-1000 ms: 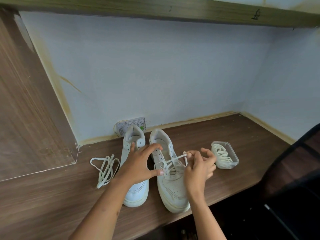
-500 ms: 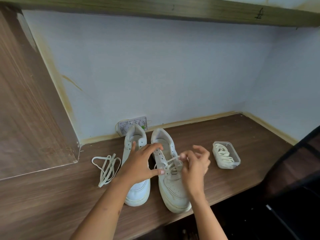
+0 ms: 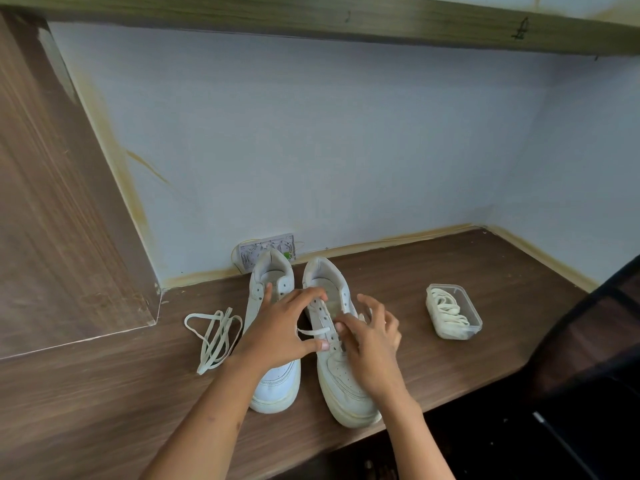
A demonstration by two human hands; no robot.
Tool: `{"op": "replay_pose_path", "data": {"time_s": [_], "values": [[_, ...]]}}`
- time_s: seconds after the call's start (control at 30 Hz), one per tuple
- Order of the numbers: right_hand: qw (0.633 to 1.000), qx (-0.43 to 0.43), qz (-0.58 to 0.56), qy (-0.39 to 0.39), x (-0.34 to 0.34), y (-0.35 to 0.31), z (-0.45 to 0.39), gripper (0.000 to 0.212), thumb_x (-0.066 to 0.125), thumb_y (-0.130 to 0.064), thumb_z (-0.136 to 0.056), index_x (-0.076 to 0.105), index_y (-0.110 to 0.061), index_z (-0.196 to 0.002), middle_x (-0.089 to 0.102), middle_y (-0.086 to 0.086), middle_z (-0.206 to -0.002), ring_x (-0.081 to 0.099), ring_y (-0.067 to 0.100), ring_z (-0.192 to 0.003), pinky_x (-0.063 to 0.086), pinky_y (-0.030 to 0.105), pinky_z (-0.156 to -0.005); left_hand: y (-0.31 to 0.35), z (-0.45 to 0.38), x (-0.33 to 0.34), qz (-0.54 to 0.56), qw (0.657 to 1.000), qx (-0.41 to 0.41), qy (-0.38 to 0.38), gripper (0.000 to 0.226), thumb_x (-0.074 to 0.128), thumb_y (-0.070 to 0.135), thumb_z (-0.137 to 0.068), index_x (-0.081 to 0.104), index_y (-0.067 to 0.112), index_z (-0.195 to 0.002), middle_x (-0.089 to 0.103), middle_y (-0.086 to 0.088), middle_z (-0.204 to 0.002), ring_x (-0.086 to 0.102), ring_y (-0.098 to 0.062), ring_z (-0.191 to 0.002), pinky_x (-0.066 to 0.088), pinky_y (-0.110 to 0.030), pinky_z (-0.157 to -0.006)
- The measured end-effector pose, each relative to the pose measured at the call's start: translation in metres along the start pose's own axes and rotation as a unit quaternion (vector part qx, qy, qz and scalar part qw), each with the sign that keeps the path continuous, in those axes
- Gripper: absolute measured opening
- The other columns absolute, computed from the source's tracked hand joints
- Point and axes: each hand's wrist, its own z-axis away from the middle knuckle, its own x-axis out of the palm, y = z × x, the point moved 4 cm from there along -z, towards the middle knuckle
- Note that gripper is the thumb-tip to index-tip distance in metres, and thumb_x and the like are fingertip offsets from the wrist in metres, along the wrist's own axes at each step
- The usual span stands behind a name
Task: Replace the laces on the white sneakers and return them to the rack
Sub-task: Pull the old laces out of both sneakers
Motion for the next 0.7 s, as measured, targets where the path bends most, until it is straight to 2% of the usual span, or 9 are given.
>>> {"op": "replay_pose_path", "data": {"time_s": [0.07,0.17,0.27,0.33,0.37,0.43,0.5,0.57,0.7], "values": [[0.999,0.018,-0.016,0.047,-0.002,0.001,-0.002,0.012,0.056,-0.025,-0.097,0.066,-0.029,-0.09,0.028,-0.009,-0.143,0.021,0.02,-0.129,0.018,0.034,-0.099,0.0,0.0,-0.001,0.001,1.0,-0.001,-0.001,0.065,0.078,0.047,-0.074,0.041,0.042,-0.127,0.044,0.026,-0.12,0.022,0.01,-0.106,-0.01,-0.035,-0.117],[0.973,0.092,-0.078,0.198,-0.021,0.013,-0.004,0.024,0.06,-0.005,-0.09,0.061,-0.027,-0.079,0.035,-0.007,-0.128,0.033,0.017,-0.115,0.029,0.037,-0.098,0.002,0.002,-0.002,0.0,1.0,-0.01,-0.013,0.064,0.076,0.045,-0.077,0.04,0.04,-0.13,0.04,0.025,-0.122,0.007,0.016,-0.096,-0.005,-0.04,-0.118],[0.922,0.163,-0.135,0.323,-0.044,0.031,0.0,0.017,0.058,-0.008,-0.094,0.06,-0.02,-0.081,0.039,0.004,-0.123,0.032,0.015,-0.11,0.039,0.051,-0.1,0.002,0.003,-0.003,0.003,1.0,-0.015,-0.014,0.065,0.077,0.045,-0.076,0.04,0.04,-0.13,0.039,0.026,-0.122,0.006,0.016,-0.095,0.0,-0.043,-0.119],[0.897,0.2,-0.12,0.374,-0.053,0.04,0.006,0.014,0.056,-0.01,-0.096,0.064,-0.012,-0.086,0.045,0.014,-0.121,0.039,0.027,-0.104,0.037,0.048,-0.098,0.001,0.003,-0.003,-0.003,1.0,-0.007,-0.011,0.065,0.077,0.046,-0.076,0.041,0.04,-0.13,0.04,0.026,-0.121,0.01,0.015,-0.1,-0.001,-0.043,-0.119],[0.894,0.213,-0.111,0.379,-0.056,0.042,0.009,0.012,0.056,-0.011,-0.096,0.066,-0.009,-0.09,0.047,0.016,-0.12,0.041,0.031,-0.101,0.035,0.043,-0.095,0.001,0.003,-0.002,-0.009,1.0,-0.002,-0.008,0.066,0.076,0.046,-0.076,0.041,0.04,-0.13,0.039,0.026,-0.12,0.011,0.014,-0.101,-0.003,-0.043,-0.12],[0.9,0.222,-0.12,0.356,-0.056,0.041,0.014,0.009,0.06,-0.012,-0.095,0.066,-0.01,-0.102,0.045,0.013,-0.122,0.036,0.025,-0.099,0.031,0.034,-0.09,0.001,0.003,0.0,-0.019,1.0,0.005,-0.009,0.064,0.074,0.049,-0.078,0.04,0.04,-0.131,0.037,0.027,-0.121,0.015,0.013,-0.104,-0.008,-0.042,-0.119],[0.908,0.229,-0.137,0.324,-0.052,0.039,0.02,0.023,0.062,-0.009,-0.092,0.059,-0.013,-0.115,0.041,0.006,-0.122,0.03,0.017,-0.099,0.031,0.033,-0.088,0.0,0.001,0.003,-0.024,1.0,0.012,0.0,0.058,0.067,0.055,-0.08,0.039,0.043,-0.129,0.036,0.029,-0.124,0.028,0.007,-0.116,-0.01,-0.043,-0.12],[0.921,0.218,-0.129,0.295,-0.049,0.034,0.028,0.031,0.063,-0.01,-0.091,0.054,-0.014,-0.121,0.041,0.003,-0.122,0.034,0.017,-0.098,0.032,0.032,-0.087,0.0,-0.002,0.006,-0.037,0.999,0.017,0.02,0.05,0.056,0.063,-0.083,0.04,0.045,-0.126,0.039,0.028,-0.128,0.036,-0.001,-0.128,-0.008,-0.047,-0.12],[0.96,0.189,-0.133,0.158,-0.032,0.018,0.047,0.027,0.061,-0.021,-0.094,0.053,-0.019,-0.12,0.042,-0.003,-0.121,0.037,0.013,-0.105,0.032,0.024,-0.085,0.006,-0.01,0.009,-0.097,0.991,0.029,0.085,0.052,0.026,0.065,-0.084,0.058,0.04,-0.116,0.051,0.016,-0.128,0.042,-0.012,-0.129,-0.001,-0.051,-0.119]]}}
